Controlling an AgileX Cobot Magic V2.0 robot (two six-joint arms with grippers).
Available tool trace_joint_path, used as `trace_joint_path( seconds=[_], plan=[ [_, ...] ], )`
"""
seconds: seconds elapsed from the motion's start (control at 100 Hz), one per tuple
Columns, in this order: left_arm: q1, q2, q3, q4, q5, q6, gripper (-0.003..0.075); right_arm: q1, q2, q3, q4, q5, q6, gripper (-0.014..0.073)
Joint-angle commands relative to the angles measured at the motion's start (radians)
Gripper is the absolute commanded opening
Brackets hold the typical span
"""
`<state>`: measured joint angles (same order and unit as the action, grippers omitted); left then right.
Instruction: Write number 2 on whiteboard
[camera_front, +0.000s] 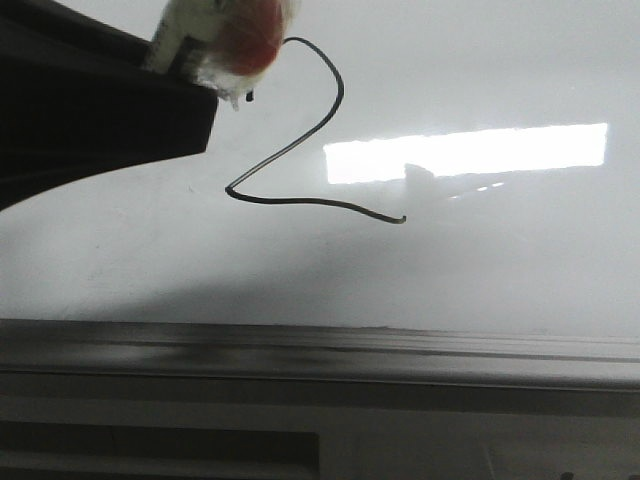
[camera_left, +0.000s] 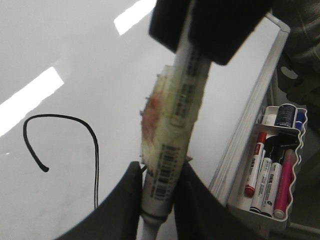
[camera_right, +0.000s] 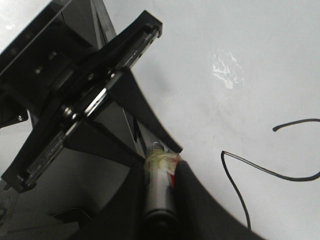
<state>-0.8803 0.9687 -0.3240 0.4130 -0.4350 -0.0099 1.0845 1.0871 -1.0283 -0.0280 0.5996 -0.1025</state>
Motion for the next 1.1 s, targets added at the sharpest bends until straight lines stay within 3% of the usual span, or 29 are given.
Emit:
trace_joint_path(
  seconds=[0.0,0.19,0.26,0.33,0.43,0.5,0.59,0.68,0.79,0.91,1.09],
  plan=[
    [-0.006,-0.008,-0.028,-0.021,-0.079,-0.006,-0.0020,0.003,-0.013,-0.035,0.001,-0.056,-0.012,-0.0050],
    [-0.006,-0.008,-0.028,-0.021,-0.079,-0.006,-0.0019,0.003,-0.013,-0.035,0.004,-0.065,-0.012,-0.0048],
    [-0.006,-0.008,-0.028,-0.023,-0.079,-0.006,-0.0019,0.003,-0.013,-0.035,0.004,-0.074,-0.012,0.0010],
    [-0.006,-0.008,-0.028,-0.068,-0.079,-0.008,-0.0019,0.000,-0.017,-0.035,-0.019,-0.081,-0.012,0.0185],
    [-0.006,-0.008,-0.028,-0.247,-0.079,-0.008,-0.0019,-0.026,-0.028,-0.046,-0.093,-0.086,-0.005,0.0528],
    [-0.006,-0.010,-0.028,-0.429,-0.077,-0.010,-0.0020,-0.058,-0.043,-0.068,-0.121,-0.084,0.001,0.0647],
    [-0.006,-0.010,-0.028,-0.700,-0.053,-0.013,-0.0020,-0.103,-0.079,-0.098,-0.123,-0.087,0.001,0.0643],
    [-0.006,-0.010,-0.028,-0.858,-0.021,-0.013,-0.0020,-0.136,-0.111,-0.112,-0.123,-0.094,0.001,0.0606],
    [-0.006,-0.010,-0.028,-0.911,0.018,-0.013,-0.0020,-0.161,-0.143,-0.112,-0.123,-0.101,0.001,0.0563],
    [0.006,-0.003,-0.028,-1.095,0.052,-0.011,-0.0020,-0.160,-0.157,-0.112,-0.123,-0.101,0.001,0.0539],
    [0.034,0.020,-0.047,-1.101,0.158,-0.011,-0.0020,-0.160,-0.157,-0.112,-0.123,-0.101,0.001,0.0535]
  ],
)
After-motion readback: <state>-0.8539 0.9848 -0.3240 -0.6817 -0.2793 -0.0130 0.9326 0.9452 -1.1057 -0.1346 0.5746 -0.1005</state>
